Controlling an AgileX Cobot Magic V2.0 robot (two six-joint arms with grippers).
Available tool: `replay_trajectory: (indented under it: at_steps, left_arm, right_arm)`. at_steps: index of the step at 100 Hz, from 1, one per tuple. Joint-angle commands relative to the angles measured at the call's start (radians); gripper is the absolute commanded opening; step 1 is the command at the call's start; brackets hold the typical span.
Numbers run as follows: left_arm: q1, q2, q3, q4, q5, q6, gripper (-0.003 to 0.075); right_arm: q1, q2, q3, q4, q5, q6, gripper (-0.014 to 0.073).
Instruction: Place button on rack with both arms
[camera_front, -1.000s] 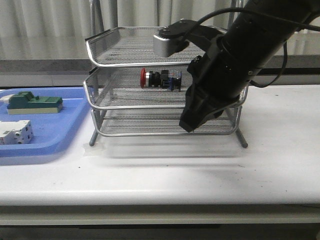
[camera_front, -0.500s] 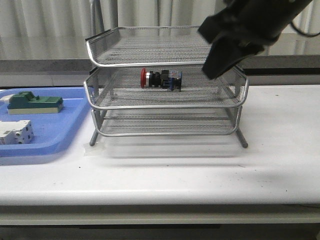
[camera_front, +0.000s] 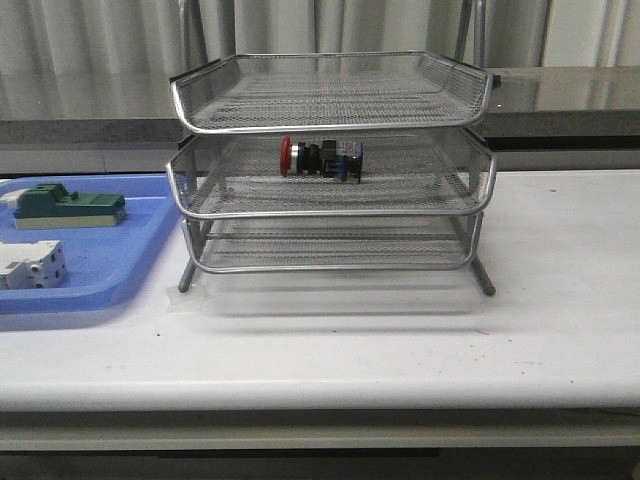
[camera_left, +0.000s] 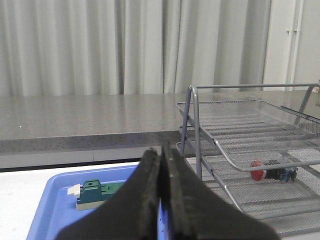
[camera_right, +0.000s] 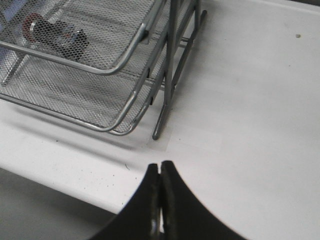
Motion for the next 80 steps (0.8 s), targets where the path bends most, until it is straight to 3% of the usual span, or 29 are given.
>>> replay_trajectory:
  at_steps: [1, 34, 80]
  left_arm:
    - [0.001, 0.011, -0.027, -0.012, -0.074, -0.006, -0.0020]
    - [0.001, 0.011, -0.027, -0.012, -0.074, -0.006, -0.0020]
    - [0.001, 0.011, -0.027, -0.012, -0.074, -0.006, -0.0020]
  right_arm:
    - [-0.017, -0.102, 0.029, 0.014, -0.034, 0.009, -0.0060]
    - [-0.018, -0.377, 0.167, 0.014, -0.011, 0.045, -0.0060]
    - [-0.018, -0.406, 0.167, 0.024, 0.010, 0.045, -0.0060]
